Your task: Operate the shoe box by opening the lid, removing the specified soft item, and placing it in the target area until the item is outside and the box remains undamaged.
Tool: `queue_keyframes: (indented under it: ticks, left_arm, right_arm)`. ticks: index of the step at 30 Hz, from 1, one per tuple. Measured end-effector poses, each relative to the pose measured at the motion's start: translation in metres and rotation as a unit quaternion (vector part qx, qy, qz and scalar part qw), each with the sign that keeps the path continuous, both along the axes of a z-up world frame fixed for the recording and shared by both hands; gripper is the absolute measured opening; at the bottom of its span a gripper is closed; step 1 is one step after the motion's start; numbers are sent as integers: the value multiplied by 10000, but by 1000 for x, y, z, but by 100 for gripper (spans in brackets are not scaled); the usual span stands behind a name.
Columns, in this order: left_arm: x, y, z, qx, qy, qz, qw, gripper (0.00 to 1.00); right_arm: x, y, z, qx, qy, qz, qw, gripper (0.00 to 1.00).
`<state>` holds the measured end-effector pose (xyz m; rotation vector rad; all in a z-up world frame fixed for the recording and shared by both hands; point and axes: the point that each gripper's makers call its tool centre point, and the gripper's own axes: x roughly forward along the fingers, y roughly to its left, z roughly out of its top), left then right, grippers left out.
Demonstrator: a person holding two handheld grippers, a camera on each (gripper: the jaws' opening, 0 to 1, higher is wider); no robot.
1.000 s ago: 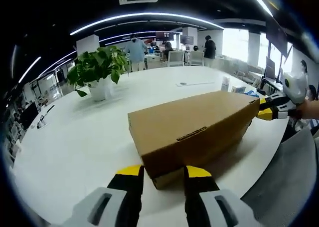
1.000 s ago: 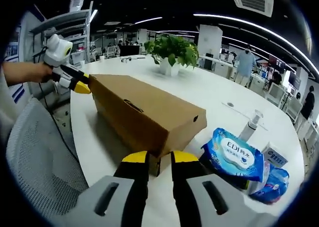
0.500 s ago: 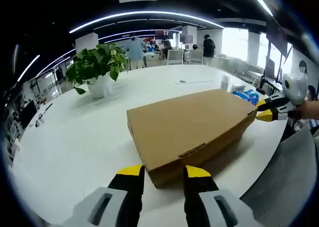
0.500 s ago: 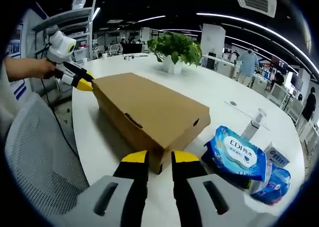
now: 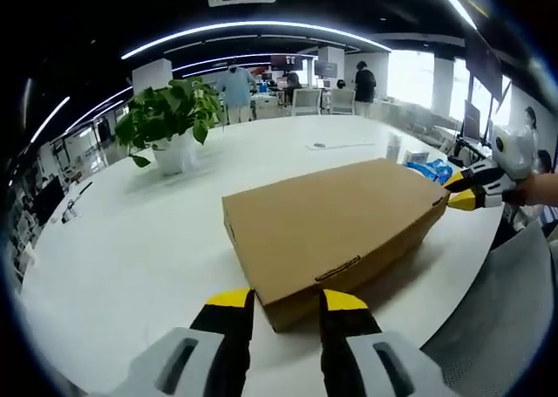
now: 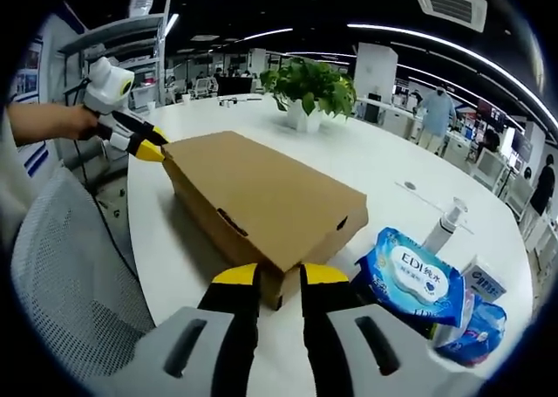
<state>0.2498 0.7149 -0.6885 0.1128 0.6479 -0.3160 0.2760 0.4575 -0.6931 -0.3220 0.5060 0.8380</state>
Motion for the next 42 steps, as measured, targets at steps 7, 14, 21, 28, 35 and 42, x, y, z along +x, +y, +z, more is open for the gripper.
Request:
queue_keyframes:
  ticks: [7, 14, 21, 28, 35, 42]
  left_arm:
    - [0, 0, -7, 39, 120, -49, 9999, 29]
    - [1, 0, -12, 9, 196, -41, 9998, 28]
    - [11, 0, -11, 12, 189, -52, 9998, 28]
    - [24, 0, -11, 41, 192, -95, 9998, 28]
    - [40, 0, -11, 75, 203, -148, 9997, 28]
    - [56, 0, -11, 95, 209, -201, 9995, 28]
  right_arm:
    - [0, 0, -7, -54, 120, 6, 9999, 15]
    - [0, 0, -13, -60, 258, -1, 9996, 15]
    - [7, 0, -13, -42, 281, -42, 9996, 15]
    - [17, -1, -13, -2, 308, -114, 9995, 14]
    - [29, 0, -13, 53, 327, -194, 9993, 14]
    - [43, 0, -14, 77, 340, -259, 9991, 14]
